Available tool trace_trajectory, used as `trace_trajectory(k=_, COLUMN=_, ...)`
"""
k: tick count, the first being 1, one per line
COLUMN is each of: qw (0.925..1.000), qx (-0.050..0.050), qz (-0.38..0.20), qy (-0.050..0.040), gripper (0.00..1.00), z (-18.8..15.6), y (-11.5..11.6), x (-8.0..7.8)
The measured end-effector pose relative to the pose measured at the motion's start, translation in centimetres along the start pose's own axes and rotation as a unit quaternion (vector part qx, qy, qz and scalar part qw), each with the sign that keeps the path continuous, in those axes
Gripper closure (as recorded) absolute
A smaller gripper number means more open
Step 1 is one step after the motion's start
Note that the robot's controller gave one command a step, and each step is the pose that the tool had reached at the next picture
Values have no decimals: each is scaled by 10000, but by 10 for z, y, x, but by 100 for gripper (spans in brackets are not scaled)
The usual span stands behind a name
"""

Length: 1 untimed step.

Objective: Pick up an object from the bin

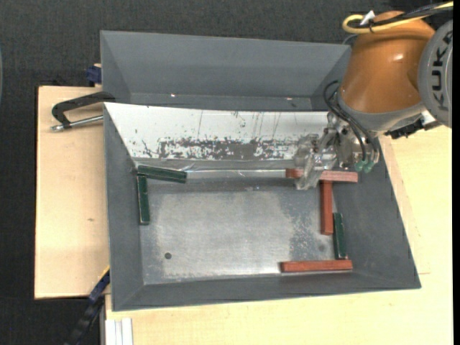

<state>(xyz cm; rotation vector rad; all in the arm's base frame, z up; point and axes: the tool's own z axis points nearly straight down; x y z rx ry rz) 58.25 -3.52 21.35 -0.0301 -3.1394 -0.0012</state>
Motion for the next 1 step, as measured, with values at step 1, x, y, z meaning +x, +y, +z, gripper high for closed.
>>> trace_trajectory(k=1, qw=10000, qx=2, qz=-38, qy=-33, gripper=100, z=-16, y=1, x=-5)
